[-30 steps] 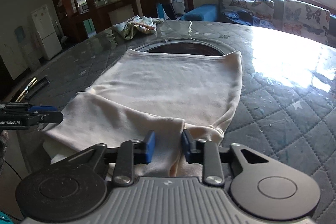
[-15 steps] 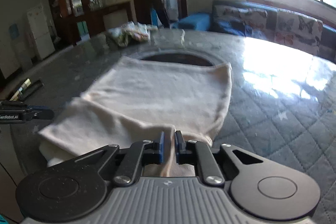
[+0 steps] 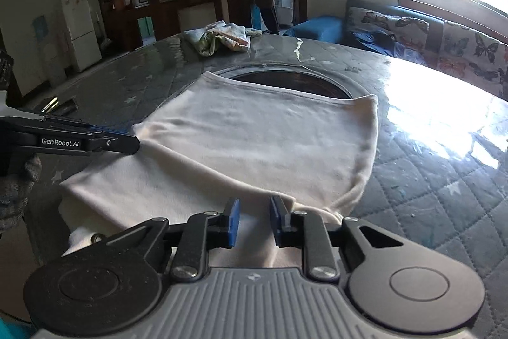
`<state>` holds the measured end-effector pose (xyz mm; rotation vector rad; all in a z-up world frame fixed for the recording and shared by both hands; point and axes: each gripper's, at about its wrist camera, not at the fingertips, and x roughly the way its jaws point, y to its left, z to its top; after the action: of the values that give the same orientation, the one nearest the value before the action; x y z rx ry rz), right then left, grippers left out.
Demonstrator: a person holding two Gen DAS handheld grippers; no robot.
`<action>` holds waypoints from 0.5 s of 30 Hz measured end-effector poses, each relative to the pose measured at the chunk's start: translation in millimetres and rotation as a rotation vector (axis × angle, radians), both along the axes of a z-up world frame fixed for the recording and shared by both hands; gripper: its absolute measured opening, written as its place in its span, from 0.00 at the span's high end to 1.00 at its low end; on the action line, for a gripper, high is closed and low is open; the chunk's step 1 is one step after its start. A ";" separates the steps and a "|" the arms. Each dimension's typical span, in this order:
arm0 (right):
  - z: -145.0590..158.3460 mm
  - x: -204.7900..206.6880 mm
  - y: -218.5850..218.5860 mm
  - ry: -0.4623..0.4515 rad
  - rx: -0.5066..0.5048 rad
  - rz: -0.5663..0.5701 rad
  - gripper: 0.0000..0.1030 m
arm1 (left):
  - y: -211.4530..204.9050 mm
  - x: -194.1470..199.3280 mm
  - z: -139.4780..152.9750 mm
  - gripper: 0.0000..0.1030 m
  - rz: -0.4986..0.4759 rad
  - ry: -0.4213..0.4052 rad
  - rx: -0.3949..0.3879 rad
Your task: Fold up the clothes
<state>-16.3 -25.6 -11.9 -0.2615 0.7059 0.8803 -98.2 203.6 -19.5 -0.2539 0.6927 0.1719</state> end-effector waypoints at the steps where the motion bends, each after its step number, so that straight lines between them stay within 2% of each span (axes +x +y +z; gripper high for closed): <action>1: 2.3 -2.5 -2.4 -0.004 0.002 0.005 0.76 | -0.7 -2.8 2.3 0.75 -0.004 -0.005 0.002; 3: 6.7 -9.0 -6.6 -0.010 0.004 0.029 0.68 | -5.1 -8.1 6.2 0.63 -0.019 -0.017 0.027; 5: 7.8 -16.3 -9.2 -0.015 -0.011 0.061 0.60 | -11.9 -11.8 8.1 0.61 -0.037 -0.011 0.061; 8: -0.9 -19.7 -8.2 -0.006 -0.048 0.075 0.59 | -22.9 -21.6 13.9 0.59 -0.099 -0.011 0.066; 13: 5.6 -23.8 -12.5 -0.017 -0.041 0.085 0.56 | -49.9 -52.0 25.4 0.44 -0.296 -0.015 0.125; 15: 10.1 -25.9 -14.6 -0.027 -0.042 0.092 0.48 | -61.1 -62.4 24.9 0.40 -0.358 -0.005 0.154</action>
<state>-42.2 -40.1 -1.8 -0.3447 0.6919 0.9486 -160.6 142.5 5.4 0.0193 0.7046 -0.1174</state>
